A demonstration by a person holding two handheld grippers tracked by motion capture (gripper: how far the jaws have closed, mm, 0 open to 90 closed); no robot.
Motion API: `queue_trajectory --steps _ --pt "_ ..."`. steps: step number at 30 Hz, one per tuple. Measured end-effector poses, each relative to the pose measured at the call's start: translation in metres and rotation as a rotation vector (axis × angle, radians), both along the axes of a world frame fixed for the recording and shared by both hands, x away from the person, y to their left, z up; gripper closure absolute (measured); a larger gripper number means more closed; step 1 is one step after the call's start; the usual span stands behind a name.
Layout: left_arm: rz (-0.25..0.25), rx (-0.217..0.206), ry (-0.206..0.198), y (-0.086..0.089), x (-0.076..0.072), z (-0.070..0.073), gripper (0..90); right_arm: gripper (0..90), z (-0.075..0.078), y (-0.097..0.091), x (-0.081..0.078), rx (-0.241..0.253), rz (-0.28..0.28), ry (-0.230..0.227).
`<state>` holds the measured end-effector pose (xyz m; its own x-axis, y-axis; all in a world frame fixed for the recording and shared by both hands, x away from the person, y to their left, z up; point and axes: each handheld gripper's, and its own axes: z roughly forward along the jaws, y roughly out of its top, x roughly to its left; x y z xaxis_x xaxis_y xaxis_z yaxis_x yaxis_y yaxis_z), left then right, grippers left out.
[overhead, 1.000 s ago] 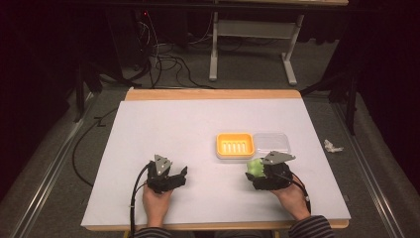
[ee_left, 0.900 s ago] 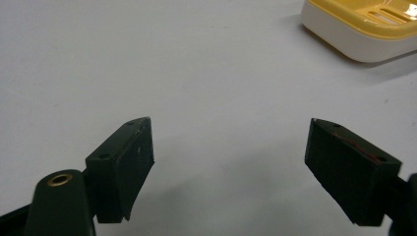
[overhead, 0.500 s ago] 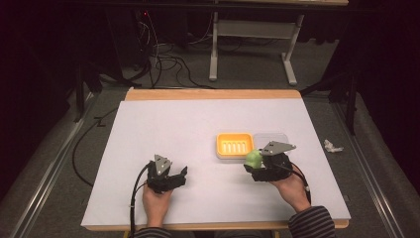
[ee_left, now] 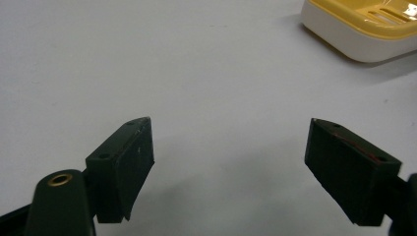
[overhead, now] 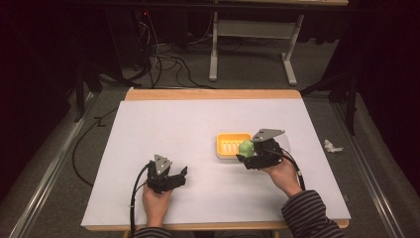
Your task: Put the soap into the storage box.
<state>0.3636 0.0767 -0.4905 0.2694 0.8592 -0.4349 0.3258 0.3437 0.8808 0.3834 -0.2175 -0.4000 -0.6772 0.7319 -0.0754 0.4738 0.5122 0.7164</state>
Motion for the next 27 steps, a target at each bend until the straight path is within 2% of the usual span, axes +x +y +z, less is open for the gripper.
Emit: queue_trajectory --steps 5,15,27 --pt "-0.001 0.001 0.002 0.000 0.000 0.000 19.3 27.2 -0.003 0.008 0.014 -0.014 0.001 0.023" --pt "-0.002 -0.003 -0.002 0.000 0.000 0.000 19.4 27.2 -0.009 0.015 0.039 -0.017 -0.030 0.080" --pt "-0.001 -0.004 -0.003 0.000 0.000 0.000 19.3 27.2 -0.020 0.018 0.063 -0.071 -0.082 0.134"
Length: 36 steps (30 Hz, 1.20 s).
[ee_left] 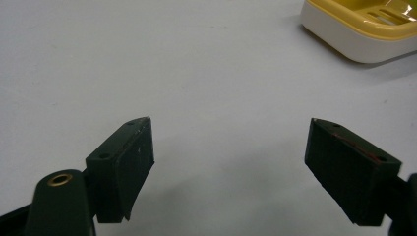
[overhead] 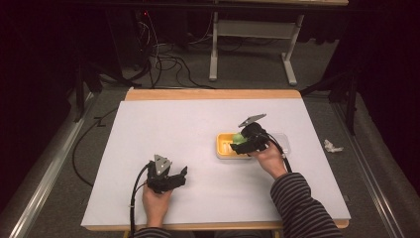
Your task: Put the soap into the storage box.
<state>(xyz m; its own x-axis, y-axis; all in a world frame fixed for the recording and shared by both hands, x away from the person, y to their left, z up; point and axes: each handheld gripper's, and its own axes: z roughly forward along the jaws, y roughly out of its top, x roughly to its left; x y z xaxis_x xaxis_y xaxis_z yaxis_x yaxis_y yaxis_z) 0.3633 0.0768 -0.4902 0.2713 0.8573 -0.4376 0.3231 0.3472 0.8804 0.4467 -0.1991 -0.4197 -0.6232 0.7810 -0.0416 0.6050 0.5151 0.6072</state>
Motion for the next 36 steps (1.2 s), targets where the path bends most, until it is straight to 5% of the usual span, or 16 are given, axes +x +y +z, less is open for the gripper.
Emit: queue_trajectory --steps 9,18,36 --pt "0.000 0.002 0.000 0.000 0.000 0.000 19.3 27.1 -0.012 0.002 0.010 -0.034 -0.030 0.061" --pt "0.000 0.001 -0.001 0.000 0.000 0.000 19.4 26.6 -0.017 0.005 0.013 -0.014 -0.050 0.053" --pt "-0.001 0.004 0.003 0.000 0.000 0.000 19.4 26.2 -0.003 0.001 0.004 0.031 -0.033 -0.051"
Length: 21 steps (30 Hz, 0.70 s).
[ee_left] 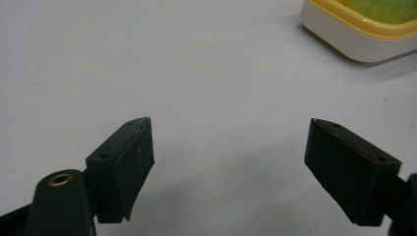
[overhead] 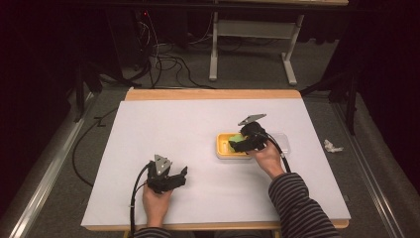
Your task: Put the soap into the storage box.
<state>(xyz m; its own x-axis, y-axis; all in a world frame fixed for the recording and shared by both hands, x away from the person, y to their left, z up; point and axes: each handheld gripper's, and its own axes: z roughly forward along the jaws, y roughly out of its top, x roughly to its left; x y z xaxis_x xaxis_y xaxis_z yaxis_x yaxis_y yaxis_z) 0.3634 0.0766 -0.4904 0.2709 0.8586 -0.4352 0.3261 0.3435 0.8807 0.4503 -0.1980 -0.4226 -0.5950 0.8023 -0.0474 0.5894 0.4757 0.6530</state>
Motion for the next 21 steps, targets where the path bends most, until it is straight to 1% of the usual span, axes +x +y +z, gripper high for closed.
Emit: queue_trajectory --steps 3,7,10,14,19,20,21 --pt "-0.001 0.001 -0.001 0.000 0.000 0.000 19.4 26.3 0.006 -0.005 -0.004 0.013 -0.001 -0.019" --pt "-0.001 -0.001 -0.001 0.000 0.000 0.000 19.4 26.5 0.016 -0.015 -0.009 0.049 -0.007 -0.048" --pt "0.000 -0.001 0.000 0.000 0.000 0.000 19.4 26.5 0.021 -0.022 -0.013 0.075 -0.018 -0.061" --pt "-0.001 0.001 -0.001 0.000 0.000 0.000 19.4 26.5 0.028 -0.029 -0.018 0.098 -0.028 -0.078" --pt "-0.001 -0.001 -0.001 0.000 0.000 0.000 19.4 26.1 0.035 -0.036 -0.025 0.117 -0.026 -0.102" --pt "-0.001 -0.004 -0.002 0.000 0.000 0.000 19.4 26.0 0.036 -0.037 -0.026 0.123 -0.034 -0.103" --pt "-0.001 -0.003 -0.003 0.000 0.000 0.000 19.4 26.0 0.037 -0.039 -0.027 0.117 -0.029 -0.113"
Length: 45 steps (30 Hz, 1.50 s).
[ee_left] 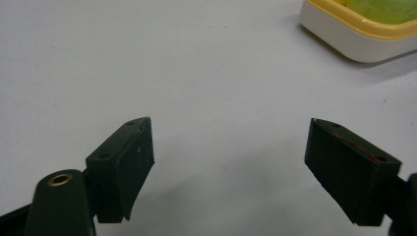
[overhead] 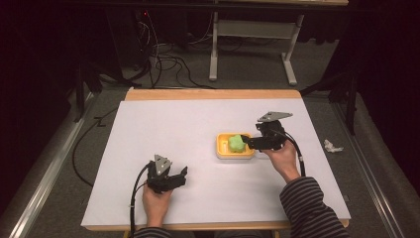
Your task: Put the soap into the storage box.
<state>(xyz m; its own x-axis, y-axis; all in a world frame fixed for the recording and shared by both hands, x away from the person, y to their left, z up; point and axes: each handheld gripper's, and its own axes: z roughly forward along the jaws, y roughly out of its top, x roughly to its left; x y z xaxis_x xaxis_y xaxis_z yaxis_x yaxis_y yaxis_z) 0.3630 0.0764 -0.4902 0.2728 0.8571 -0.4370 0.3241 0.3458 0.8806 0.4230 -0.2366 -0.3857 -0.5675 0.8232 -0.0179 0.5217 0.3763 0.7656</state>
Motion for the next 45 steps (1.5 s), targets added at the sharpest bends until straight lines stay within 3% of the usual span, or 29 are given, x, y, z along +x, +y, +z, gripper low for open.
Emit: queue_trajectory --steps 8,19,45 --pt "0.000 -0.001 0.001 0.000 0.000 0.000 19.3 26.0 0.007 -0.009 -0.008 0.023 -0.016 -0.021" --pt "-0.001 0.000 0.000 0.000 0.000 0.000 19.2 26.7 0.013 -0.017 -0.019 -0.001 -0.018 -0.046" --pt "-0.001 -0.004 0.002 0.001 0.000 0.000 19.2 27.6 0.013 -0.054 -0.047 0.073 -0.094 -0.069"
